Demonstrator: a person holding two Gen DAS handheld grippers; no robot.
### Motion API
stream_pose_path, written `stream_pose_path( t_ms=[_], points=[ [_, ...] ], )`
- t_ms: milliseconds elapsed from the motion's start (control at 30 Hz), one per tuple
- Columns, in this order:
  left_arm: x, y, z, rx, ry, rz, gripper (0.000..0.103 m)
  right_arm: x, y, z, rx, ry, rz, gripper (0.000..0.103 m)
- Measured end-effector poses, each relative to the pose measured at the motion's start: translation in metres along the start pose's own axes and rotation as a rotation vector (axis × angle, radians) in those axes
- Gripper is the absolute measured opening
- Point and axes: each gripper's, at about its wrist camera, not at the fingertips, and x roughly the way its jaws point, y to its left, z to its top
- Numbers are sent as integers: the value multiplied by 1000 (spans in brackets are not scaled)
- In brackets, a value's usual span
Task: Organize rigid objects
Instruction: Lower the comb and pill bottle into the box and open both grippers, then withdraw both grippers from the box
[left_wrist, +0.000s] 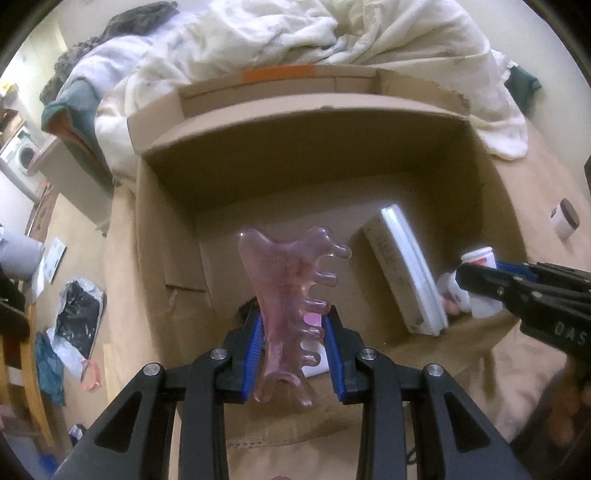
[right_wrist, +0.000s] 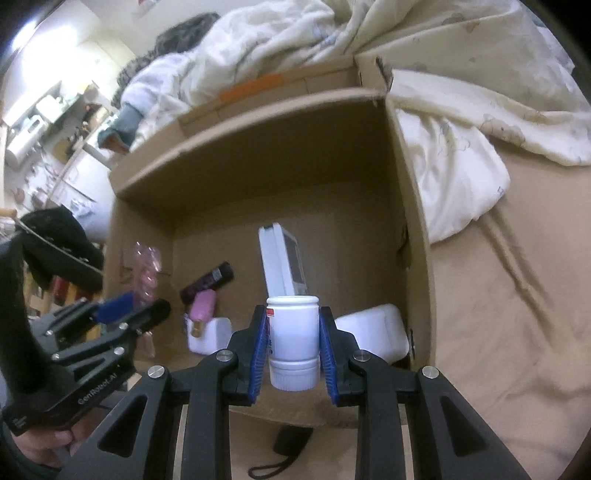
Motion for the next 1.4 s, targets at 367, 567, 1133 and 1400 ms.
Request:
stream_pose_path(
  t_ms=[367, 567, 1133, 1400],
  points=[
    [6, 11, -2, -40, 18, 0, 29, 13, -4, -5, 5, 59, -51, 28],
    [2, 6, -2, -26, 5, -20, 29, 13, -3, -6, -3, 65, -60, 28],
    [-28, -6, 5, 14, -125, 20, 78, -21, 2, 1, -12, -92, -15, 73],
    [-34, -1, 9, -13, -144, -2, 102, -32, 8, 5, -20, -186, -5, 103]
  ],
)
